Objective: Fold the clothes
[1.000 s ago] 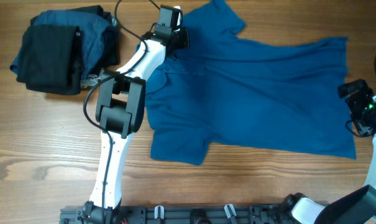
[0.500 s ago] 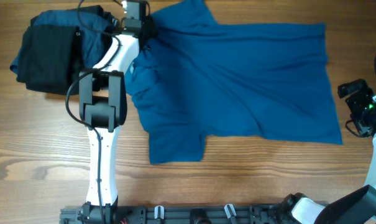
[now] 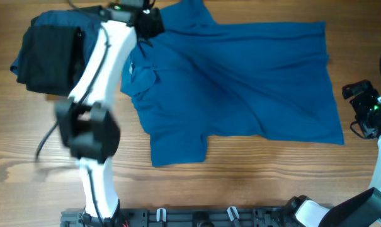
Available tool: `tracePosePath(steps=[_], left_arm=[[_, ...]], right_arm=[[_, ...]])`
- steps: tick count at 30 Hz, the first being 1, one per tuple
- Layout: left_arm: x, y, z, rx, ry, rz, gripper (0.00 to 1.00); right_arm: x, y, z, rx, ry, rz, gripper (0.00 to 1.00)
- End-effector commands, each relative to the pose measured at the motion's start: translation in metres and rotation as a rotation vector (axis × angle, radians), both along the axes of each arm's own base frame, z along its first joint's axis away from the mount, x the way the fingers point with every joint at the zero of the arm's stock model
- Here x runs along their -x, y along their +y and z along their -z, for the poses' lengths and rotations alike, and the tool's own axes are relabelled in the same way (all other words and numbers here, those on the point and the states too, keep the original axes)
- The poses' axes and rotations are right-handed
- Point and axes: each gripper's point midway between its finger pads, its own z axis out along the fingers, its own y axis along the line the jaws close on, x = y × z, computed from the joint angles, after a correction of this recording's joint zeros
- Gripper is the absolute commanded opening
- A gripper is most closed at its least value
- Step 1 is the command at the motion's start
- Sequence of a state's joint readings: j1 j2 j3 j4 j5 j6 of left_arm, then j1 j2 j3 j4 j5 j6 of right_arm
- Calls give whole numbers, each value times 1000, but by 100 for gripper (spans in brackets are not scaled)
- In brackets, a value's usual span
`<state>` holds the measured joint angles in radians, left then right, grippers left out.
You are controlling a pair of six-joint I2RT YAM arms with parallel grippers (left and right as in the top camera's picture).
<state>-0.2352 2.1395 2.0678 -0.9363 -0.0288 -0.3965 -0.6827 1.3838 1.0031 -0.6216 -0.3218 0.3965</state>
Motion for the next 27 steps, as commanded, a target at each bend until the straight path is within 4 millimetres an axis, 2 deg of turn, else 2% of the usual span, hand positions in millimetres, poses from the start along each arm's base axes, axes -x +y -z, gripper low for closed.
tracePosePath(steps=[1,3,6,8,9,10,11,12,14,16,18,21,23,27], left_arm=[[54,8,-54,18,42,-43,4],[89,16,-49,-13,164,-50,4],[126,21,-34,-36,309,-56,4],[146,19,-27,-37,359,-46,4],[155,19,-25,-36,365,-49,4],[164,19,-23,-32,362,-53,4],[176,20,-20,-21,353,-69,4],[191,19,-13,26,338,-88,4],[207,14,3,93,325,-85,4],[218,8,32,158,335,-107,4],[227,-2,57,214,380,-85,4],[237,-7,84,240,436,-71,4],[235,-5,94,222,434,-71,4],[231,1,114,176,460,-90,4]], right_arm=[[-17,-11,-18,4,-96,54,100],[-24,-14,-25,-71,-152,155,100],[-20,-3,-20,-194,-136,215,100],[-22,10,-21,-126,-142,24,100],[-22,21,-21,-80,-145,-126,100],[-20,24,-20,-60,-137,-163,99],[-11,21,-11,-39,-74,-150,93],[-3,16,-3,-20,-14,-106,79],[-4,17,0,-11,-2,-116,67],[-9,24,7,2,21,-156,42],[-10,30,22,10,82,-180,27],[-14,42,54,16,188,-240,14],[-15,44,73,27,250,-254,8],[-19,52,104,12,307,-328,4]])
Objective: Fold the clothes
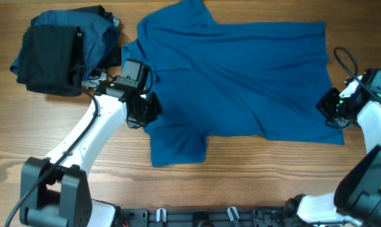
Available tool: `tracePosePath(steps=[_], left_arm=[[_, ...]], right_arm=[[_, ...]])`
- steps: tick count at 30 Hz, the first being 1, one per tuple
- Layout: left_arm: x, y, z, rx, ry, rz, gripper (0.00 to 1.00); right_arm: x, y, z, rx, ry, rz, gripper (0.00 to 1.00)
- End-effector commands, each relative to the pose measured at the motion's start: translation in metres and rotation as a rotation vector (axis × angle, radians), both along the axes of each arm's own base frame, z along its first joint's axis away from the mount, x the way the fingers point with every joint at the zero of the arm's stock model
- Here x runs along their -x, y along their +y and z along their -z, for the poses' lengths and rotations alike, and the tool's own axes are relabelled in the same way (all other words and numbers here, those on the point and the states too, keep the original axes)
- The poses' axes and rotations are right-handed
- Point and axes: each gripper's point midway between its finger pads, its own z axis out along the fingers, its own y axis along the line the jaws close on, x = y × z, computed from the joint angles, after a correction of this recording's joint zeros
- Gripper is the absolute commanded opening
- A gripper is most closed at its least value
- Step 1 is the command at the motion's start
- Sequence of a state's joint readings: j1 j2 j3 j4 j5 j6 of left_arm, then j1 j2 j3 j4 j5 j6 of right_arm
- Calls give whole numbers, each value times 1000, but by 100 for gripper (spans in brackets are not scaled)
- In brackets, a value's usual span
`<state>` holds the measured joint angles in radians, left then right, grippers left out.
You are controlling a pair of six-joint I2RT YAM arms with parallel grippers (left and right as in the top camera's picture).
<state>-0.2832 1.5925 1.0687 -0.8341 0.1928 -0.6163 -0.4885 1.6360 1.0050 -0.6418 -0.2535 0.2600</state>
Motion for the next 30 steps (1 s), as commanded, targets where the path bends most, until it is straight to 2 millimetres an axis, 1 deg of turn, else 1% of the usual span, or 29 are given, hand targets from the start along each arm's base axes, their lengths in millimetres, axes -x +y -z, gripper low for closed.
tracePosePath(steps=[1,4,6,10,11,14,16,19,21,24,26,28,30], left_arm=[[-1,0,19,-14,43,-11,4],[-3,2,35,-39,70,-14,4],[-1,4,47,-55,104,-15,4],[5,14,72,-122,170,-21,4],[9,17,82,-131,205,-27,4],[17,23,91,-145,257,-36,4],[27,28,95,-160,310,-42,4],[43,37,100,-176,361,-36,4],[60,48,107,-183,411,-59,4],[83,63,116,-189,479,-97,4],[98,72,120,-188,521,-117,4],[102,71,119,-142,544,-134,4],[106,73,117,-134,568,-141,4]], right_arm=[[-3,-3,22,39,50,-60,4],[-3,0,29,34,67,-81,4],[-2,1,30,33,70,-81,4],[-2,1,30,35,69,-87,4],[-2,1,31,35,72,-86,4],[5,-5,35,59,111,-52,4],[15,-13,40,95,167,1,4],[29,-19,45,123,235,60,4],[35,-20,47,131,263,70,4],[48,-29,47,177,326,142,4],[53,-34,47,204,350,166,4],[55,-34,47,203,357,179,4],[59,-35,47,210,374,184,5]])
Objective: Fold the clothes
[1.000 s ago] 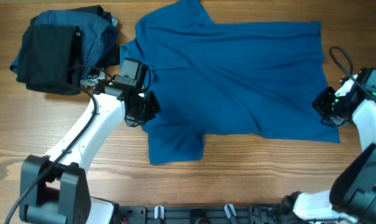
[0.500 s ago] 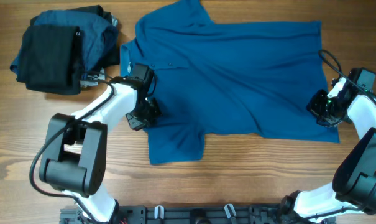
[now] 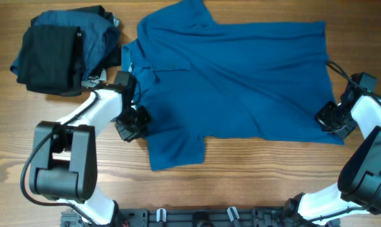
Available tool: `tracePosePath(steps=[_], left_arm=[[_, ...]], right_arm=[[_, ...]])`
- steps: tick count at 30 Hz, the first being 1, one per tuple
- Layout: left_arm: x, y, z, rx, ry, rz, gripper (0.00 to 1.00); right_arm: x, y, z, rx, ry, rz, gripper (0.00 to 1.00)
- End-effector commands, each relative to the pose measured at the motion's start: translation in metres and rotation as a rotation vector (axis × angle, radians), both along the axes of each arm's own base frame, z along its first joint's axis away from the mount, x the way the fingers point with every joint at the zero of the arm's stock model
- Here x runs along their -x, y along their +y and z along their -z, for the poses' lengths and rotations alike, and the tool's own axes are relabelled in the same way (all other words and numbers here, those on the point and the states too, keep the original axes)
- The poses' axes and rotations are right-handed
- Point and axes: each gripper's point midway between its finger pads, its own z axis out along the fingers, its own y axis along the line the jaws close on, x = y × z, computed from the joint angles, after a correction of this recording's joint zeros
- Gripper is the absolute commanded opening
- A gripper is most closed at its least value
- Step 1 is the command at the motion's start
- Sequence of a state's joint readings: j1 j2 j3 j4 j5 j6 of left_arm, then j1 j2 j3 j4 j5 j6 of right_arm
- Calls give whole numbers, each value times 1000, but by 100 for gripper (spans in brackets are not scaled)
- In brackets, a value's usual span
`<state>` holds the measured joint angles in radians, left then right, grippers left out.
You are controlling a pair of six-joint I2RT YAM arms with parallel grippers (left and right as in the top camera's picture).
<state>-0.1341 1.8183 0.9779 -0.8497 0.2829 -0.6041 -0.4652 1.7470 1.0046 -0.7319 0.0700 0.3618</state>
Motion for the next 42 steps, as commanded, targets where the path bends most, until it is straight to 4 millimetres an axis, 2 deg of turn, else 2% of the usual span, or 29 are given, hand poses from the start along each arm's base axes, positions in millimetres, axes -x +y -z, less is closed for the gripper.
tracePosePath(steps=[1,5,7,12,16,19,20,22,24,25,26,27,28,31,32,33,39,40,42], left_arm=[[68,36,35,-135,251,12,4],[86,28,23,-79,340,-9,4],[88,31,15,-96,339,-4,4],[78,55,-14,-217,207,4,4],[76,68,-20,-272,180,-3,4],[73,69,-19,-264,171,-17,4],[70,67,-18,-253,157,-17,4],[63,60,-18,-208,131,-22,4],[58,56,-21,-190,118,-25,4],[55,56,-22,-186,106,-11,4],[54,56,-23,-185,100,-5,4],[54,56,-23,-184,98,-3,4],[54,56,-23,-184,99,-2,5],[54,56,-23,-184,98,-2,16],[54,56,-23,-184,98,-2,27],[54,56,-23,-184,99,-3,31],[54,56,-23,-184,99,-2,34],[53,56,-22,-184,96,-3,40],[50,55,-21,-179,85,-9,43]], right_arm=[[13,-8,3,55,65,60,4],[21,-10,3,74,94,94,4],[21,-10,3,73,95,98,4],[23,-8,3,66,100,114,5],[23,-8,8,70,89,115,5],[11,-1,14,22,30,49,5],[5,0,12,17,3,26,5],[4,-6,1,43,5,41,11],[8,-11,-9,75,4,78,20],[11,-14,-16,98,3,120,44],[14,-17,-21,110,-5,153,78],[15,-19,-23,111,-11,166,92],[18,-21,-23,107,-10,178,95],[28,-25,-17,84,0,233,94],[30,-24,-13,66,-8,244,92],[32,-24,-9,46,-14,255,89],[31,-13,7,-30,-64,242,70],[33,-10,10,-39,-56,242,63],[35,-10,13,-35,-57,243,49]])
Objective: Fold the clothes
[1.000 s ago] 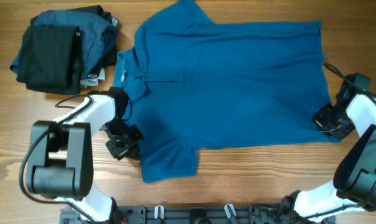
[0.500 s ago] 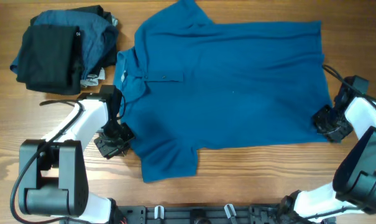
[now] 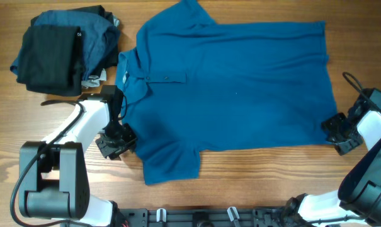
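Observation:
A blue polo shirt (image 3: 240,82) lies spread flat on the wooden table (image 3: 253,183), collar (image 3: 130,79) to the left and hem to the right. Its lower short sleeve (image 3: 171,164) points toward the front edge. My left gripper (image 3: 124,140) is at the shirt's left edge below the collar and looks shut on the cloth. At the lower right hem corner, my right gripper (image 3: 334,129) also looks shut on the fabric. The dark fingers are too small to make out clearly.
A pile of dark folded clothes (image 3: 55,50) sits at the back left, close to the collar. A grey cloth scrap (image 3: 92,81) pokes out below the pile. The arm bases and a rail (image 3: 196,217) line the front edge.
Both grippers have moved toward the front edge, the left one also leftward. The shirt has shifted down and left with them and lies smoother, with fewer wrinkles across the body.
First my left arm reached over the pile to the shirt's far collar and the right gripper stood off the hem. Then both grippers were at the shirt's near edges. By now the wrinkled shirt has been drawn flat and squared.

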Available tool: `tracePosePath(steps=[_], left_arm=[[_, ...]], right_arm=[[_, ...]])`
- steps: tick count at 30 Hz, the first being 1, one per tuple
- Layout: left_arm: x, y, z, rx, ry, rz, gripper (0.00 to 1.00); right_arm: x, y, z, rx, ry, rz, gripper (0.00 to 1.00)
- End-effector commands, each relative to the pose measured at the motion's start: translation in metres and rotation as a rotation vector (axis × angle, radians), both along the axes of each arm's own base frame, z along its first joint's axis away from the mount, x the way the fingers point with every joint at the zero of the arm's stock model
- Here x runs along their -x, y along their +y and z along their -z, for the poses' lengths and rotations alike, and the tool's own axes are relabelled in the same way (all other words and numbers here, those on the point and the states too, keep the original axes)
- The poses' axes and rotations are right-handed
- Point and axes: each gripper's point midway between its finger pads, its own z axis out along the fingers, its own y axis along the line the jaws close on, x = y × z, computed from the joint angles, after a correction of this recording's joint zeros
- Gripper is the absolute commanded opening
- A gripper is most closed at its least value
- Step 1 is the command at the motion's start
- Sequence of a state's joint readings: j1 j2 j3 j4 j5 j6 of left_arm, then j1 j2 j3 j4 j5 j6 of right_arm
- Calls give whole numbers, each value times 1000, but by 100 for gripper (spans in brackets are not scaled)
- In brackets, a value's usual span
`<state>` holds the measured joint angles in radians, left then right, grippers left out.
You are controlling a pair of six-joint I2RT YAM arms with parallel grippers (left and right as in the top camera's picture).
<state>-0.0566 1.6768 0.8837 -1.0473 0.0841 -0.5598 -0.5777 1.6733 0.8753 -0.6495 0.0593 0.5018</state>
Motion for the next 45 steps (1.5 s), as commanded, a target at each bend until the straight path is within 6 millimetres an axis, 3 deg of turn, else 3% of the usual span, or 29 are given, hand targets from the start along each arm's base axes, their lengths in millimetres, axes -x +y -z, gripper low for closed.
tracePosePath(steps=[1,4,7,12,19,32,34,35,36,40,45], left_arm=[[-11,-4,-4,33,-44,-14,43],[-14,-12,-4,74,-56,-23,43],[-17,-12,-3,76,-69,-24,45],[-15,-29,3,176,-79,-44,45],[1,-27,14,167,-45,-45,45],[5,-25,13,156,-31,-39,41],[4,-25,13,157,-33,-40,35],[1,-26,12,158,-43,-39,33],[-2,-26,9,159,-54,-38,33],[-19,-27,-15,164,-134,-32,34],[-12,-26,-46,173,-202,-1,40]], right_arm=[[1,8,6,-27,-20,-8,43],[3,9,10,-25,-23,-6,28],[3,9,11,-25,-22,-6,4],[13,4,11,3,23,11,4],[49,-15,11,17,105,156,4],[69,-19,12,-3,149,217,5],[68,-20,11,-1,145,211,24],[66,-21,10,3,140,205,86],[64,-21,9,-3,132,198,100],[58,-19,8,-23,109,170,100],[56,-21,8,-18,104,151,100]])
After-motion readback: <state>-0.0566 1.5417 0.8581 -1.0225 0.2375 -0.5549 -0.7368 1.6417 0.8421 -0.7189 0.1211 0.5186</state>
